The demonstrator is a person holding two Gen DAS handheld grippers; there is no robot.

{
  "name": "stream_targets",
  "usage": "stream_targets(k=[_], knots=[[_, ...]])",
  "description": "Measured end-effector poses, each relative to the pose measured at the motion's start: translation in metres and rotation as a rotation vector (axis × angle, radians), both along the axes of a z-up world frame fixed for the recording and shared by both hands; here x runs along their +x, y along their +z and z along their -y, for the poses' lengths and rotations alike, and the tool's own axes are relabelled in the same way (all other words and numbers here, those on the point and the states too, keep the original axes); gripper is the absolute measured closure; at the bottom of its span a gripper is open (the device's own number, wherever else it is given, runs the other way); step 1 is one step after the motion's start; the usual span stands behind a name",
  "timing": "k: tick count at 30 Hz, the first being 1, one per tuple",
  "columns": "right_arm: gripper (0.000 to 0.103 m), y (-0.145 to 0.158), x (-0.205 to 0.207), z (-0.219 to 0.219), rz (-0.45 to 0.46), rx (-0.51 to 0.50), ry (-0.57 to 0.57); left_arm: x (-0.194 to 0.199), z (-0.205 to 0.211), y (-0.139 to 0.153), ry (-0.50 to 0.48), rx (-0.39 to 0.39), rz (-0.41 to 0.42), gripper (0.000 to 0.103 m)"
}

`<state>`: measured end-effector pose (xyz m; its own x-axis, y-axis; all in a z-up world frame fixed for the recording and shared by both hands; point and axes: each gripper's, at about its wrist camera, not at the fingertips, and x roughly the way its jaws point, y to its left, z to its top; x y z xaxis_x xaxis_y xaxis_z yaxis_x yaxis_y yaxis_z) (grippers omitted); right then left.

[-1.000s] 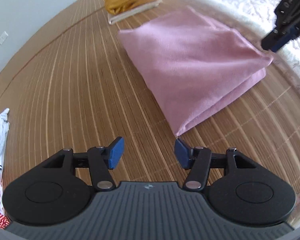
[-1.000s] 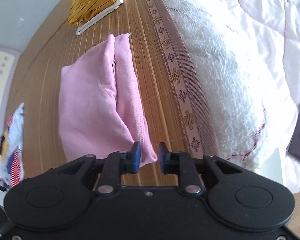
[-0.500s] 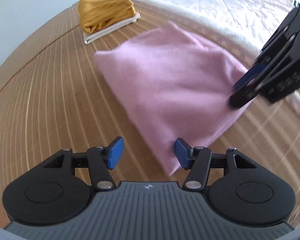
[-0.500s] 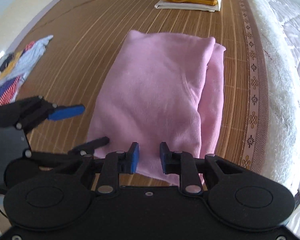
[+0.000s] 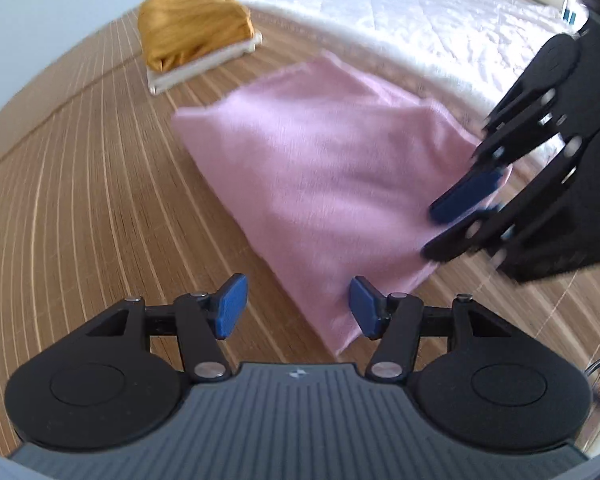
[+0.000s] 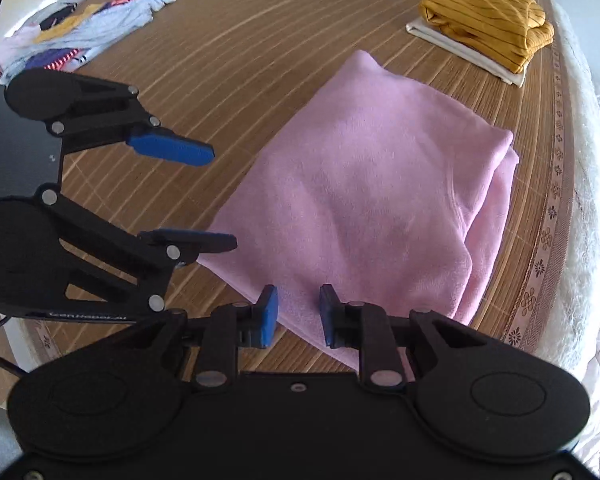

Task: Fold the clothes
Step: 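Press and straighten the folded sweatshirt with both grippers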

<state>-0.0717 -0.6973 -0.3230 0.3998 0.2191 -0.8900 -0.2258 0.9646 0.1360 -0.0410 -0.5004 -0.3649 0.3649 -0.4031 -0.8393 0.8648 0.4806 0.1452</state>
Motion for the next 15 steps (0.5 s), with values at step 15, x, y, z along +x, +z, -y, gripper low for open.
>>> stream_targets(k=[15], knots=[[0.037,0.056,-0.002,0.073,-0.039,0.107,-0.351,0.107,-0.059,0.039,0.254,-0.234,-0.489,0.040]])
